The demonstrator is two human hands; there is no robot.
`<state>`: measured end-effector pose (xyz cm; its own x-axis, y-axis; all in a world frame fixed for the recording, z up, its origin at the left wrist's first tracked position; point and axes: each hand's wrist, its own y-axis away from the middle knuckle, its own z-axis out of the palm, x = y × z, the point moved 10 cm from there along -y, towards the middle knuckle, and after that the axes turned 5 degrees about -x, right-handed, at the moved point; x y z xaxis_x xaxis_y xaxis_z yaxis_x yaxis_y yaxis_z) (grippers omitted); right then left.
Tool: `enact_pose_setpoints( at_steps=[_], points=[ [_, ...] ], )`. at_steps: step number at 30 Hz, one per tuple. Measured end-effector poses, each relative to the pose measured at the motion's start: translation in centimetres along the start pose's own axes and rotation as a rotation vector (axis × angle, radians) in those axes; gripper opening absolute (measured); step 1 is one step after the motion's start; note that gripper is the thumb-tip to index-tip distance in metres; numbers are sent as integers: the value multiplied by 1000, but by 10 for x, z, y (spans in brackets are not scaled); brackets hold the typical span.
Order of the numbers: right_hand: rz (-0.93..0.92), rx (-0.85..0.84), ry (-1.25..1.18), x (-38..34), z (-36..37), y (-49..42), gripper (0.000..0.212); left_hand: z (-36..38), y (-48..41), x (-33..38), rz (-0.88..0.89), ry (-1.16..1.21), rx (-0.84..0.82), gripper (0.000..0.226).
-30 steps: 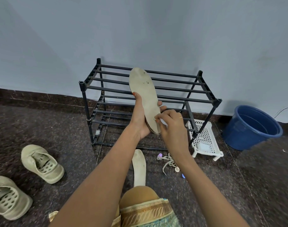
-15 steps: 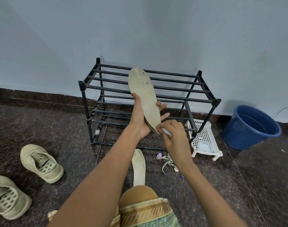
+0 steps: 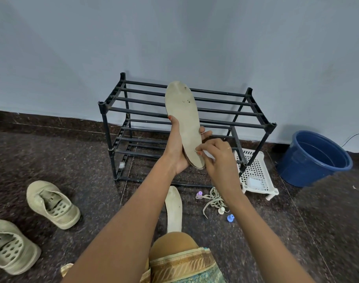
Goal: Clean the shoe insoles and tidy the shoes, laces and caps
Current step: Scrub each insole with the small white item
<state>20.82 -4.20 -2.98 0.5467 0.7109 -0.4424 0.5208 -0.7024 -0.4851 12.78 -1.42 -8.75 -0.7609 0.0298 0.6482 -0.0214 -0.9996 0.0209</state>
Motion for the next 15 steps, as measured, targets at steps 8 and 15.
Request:
enact_pose_setpoints(
  at_steps=[8,15],
  points=[
    [98,-78,-72,7,9,17,14,2,3,13,133,110,-10,77],
    [294,-128,-456,3,19,24,17,4,5,21,190,78,-7,77]
  ],
)
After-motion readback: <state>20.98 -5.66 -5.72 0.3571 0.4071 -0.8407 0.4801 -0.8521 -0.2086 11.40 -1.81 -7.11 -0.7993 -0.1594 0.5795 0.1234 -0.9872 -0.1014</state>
